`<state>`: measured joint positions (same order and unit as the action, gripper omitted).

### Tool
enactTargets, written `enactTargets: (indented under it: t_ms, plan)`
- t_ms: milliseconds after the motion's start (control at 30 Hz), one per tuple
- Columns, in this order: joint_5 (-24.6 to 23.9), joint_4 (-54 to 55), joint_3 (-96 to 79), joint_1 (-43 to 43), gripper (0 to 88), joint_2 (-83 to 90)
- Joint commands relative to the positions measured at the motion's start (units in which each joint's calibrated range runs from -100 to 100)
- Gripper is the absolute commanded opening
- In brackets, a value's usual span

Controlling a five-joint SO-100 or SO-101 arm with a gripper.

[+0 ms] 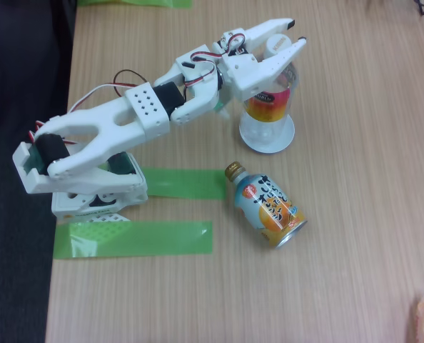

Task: Pick up the plastic bottle and stand it up on the white place

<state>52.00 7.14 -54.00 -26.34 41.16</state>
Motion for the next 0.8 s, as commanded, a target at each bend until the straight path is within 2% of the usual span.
enactTargets:
  t_ms: [0,767]
  plan:
    - [0.14,-0.10,3.80,-0.41,7.3,0.21]
    - [0.14,0.07,4.88,-0.41,7.3,-2.98]
